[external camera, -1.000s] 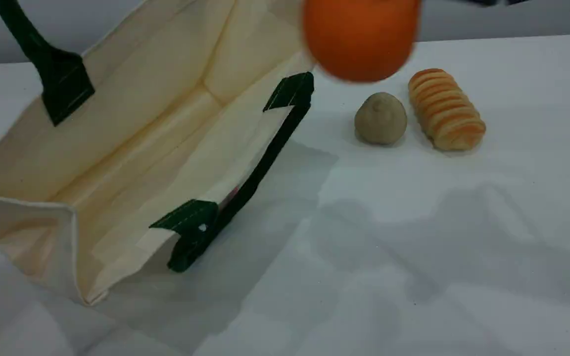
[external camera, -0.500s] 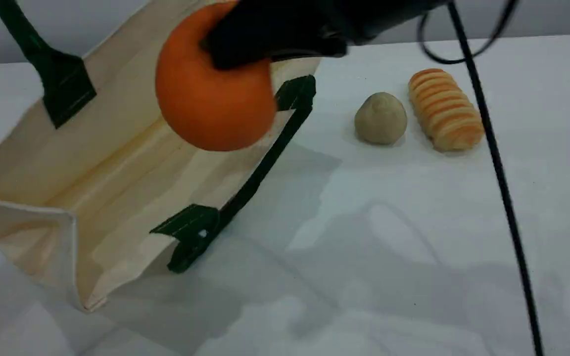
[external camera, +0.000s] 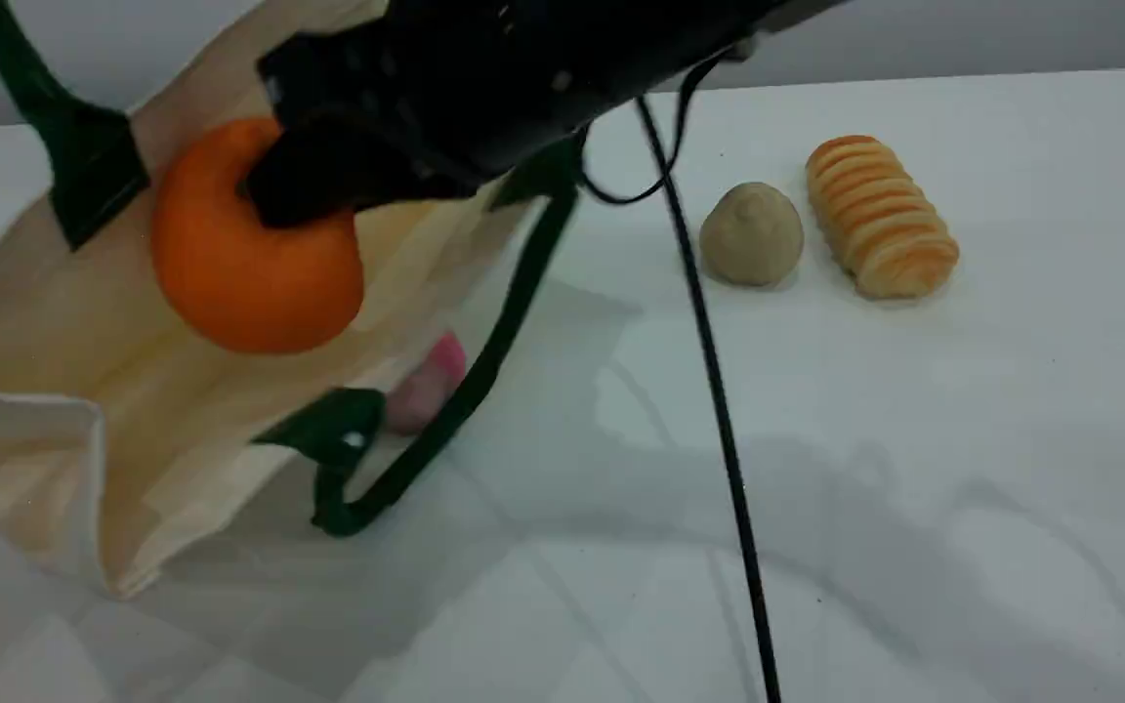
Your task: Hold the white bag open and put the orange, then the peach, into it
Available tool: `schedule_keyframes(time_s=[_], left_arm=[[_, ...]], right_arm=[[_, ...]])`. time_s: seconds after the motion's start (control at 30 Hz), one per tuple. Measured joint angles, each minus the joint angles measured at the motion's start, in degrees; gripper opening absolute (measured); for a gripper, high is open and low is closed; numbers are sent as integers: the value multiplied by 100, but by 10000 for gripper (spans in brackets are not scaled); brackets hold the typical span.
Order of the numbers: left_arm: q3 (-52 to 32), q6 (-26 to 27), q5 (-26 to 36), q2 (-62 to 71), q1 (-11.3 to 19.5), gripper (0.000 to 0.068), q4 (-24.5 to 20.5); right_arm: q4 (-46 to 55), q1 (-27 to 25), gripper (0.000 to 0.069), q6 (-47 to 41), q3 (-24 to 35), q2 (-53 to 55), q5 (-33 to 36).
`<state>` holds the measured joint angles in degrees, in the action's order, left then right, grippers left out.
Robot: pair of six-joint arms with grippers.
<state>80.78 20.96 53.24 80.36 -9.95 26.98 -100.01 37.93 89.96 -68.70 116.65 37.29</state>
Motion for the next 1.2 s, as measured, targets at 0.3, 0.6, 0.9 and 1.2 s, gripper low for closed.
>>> schedule_keyframes(time_s=[0.3,0.6,0.9,1.2], left_arm=[[0,0,-90,0,0,72,11],[0,-56,-157,0,7,72,-260],[0,-359,-277,-69,7,72,-892],[22,-812,-346,-321,10,72,-1674]], right_arm=[[-10,49,351,0,-92,-4,88],[23,-169,576,-45,-82,-229,536],[1834,-1259,544,-1653,-70,-988,560],[2805,-2095,542,-2140,323,-977,278]])
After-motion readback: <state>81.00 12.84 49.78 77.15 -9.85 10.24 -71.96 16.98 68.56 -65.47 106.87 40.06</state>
